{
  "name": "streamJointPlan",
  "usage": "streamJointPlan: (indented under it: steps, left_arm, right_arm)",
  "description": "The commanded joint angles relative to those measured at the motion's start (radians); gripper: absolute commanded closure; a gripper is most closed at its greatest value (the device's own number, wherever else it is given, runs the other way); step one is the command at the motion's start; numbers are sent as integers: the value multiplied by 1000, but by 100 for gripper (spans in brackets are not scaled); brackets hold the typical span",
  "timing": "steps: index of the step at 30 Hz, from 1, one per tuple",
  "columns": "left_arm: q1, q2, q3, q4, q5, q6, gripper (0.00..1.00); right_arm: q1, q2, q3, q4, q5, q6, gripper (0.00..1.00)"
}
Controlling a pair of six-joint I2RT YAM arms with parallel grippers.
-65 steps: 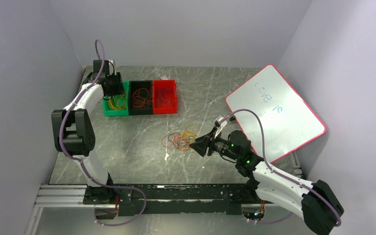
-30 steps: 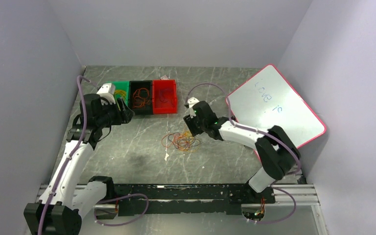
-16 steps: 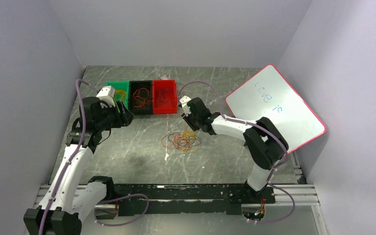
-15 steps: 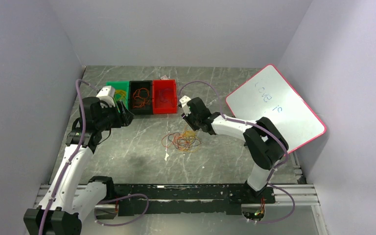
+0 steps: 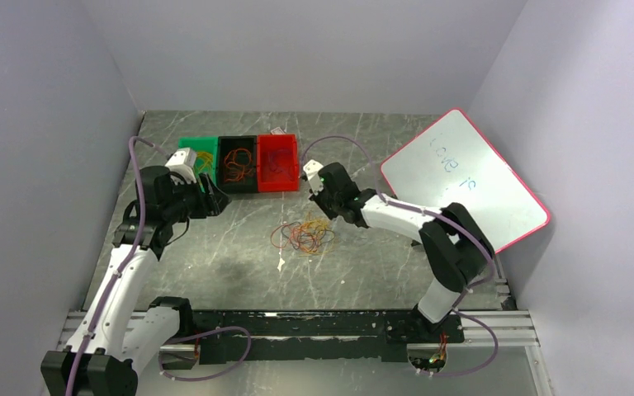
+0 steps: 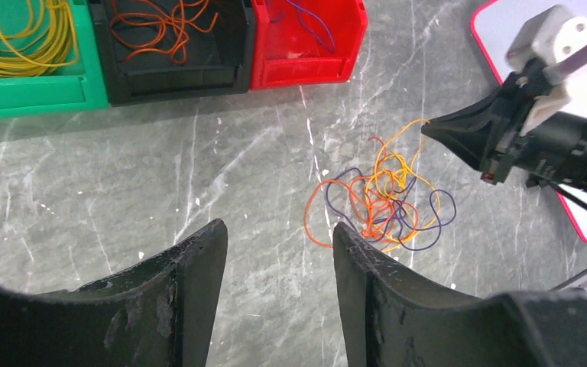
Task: Untangle the cables
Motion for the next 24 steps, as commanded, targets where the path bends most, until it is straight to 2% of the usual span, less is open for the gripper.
streamJointPlan:
  steps: [1,10,14,20,24]
  left_arm:
    - [-3,-18,-14,63,83,-6,41]
    - [-4,-12,-30,166,213,-16,33]
    - [-14,-3,-50,266,286,-27,28]
    - [-174,45,-31,399,240,-31,21]
    - [-248,61,-71,595,217,-92,19]
  right_arm:
    - [-3,-124,6,-55,-49,24,100]
    - [-3,-280,61,-220,-170,91,100]
    - [-2,-334,116,-299,-212,121,100]
    - [-2,-445,189,-356,-257,179,100]
    - [-1,-500,241,-388,-291,202,100]
